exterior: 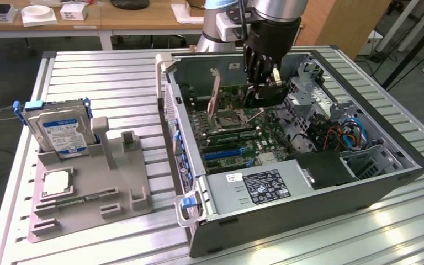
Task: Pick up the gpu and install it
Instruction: 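Insert the gpu into the slot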
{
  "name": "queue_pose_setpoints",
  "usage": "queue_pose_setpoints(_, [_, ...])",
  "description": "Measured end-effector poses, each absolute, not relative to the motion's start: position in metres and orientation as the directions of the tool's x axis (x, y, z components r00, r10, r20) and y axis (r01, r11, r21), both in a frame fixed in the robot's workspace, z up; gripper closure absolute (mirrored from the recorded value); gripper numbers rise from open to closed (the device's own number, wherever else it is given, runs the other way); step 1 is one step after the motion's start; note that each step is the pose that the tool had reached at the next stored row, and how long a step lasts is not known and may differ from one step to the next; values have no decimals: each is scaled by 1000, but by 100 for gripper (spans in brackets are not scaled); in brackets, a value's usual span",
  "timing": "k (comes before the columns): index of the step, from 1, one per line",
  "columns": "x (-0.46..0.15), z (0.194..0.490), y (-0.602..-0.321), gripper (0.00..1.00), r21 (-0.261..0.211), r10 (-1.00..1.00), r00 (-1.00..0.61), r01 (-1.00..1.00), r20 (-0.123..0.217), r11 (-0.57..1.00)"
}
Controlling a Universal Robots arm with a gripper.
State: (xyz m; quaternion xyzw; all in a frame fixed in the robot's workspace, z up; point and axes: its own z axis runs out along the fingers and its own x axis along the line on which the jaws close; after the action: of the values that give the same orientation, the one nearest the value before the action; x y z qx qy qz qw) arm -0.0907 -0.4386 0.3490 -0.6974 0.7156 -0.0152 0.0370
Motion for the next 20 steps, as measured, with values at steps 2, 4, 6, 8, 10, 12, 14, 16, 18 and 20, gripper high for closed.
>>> queue_pose_setpoints(2, [-91, 349, -439, 71, -73, -999, -25, -997, -32, 27])
queue_pose_setpoints(4, [-91, 349, -439, 71, -73, -999, -24, -997, -32, 27])
queue_pose_setpoints(6, [-91, 348, -439, 71, -74, -999, -24, -997, -32, 27])
queue_pose_setpoints(8, [-91, 347, -439, 71, -78, -999, -24, -997, -32, 27])
queue_pose_setpoints(10, [-91, 345, -439, 71, -82, -999, -24, -996, -32, 27])
queue_pose_setpoints(12, [-91, 343, -439, 71, -88, -999, -24, -996, -32, 27])
queue_pose_setpoints(14, [-92, 341, -439, 71, -94, -999, -24, -995, -32, 27])
queue_pose_setpoints(16, [-92, 339, -439, 71, -97, -999, -24, -995, -32, 27])
queue_pose_setpoints(18, [-93, 337, -440, 71, -97, -999, -24, -995, -32, 27])
queue_pose_setpoints(20, [-93, 335, -441, 71, -97, -999, -24, -995, -32, 27])
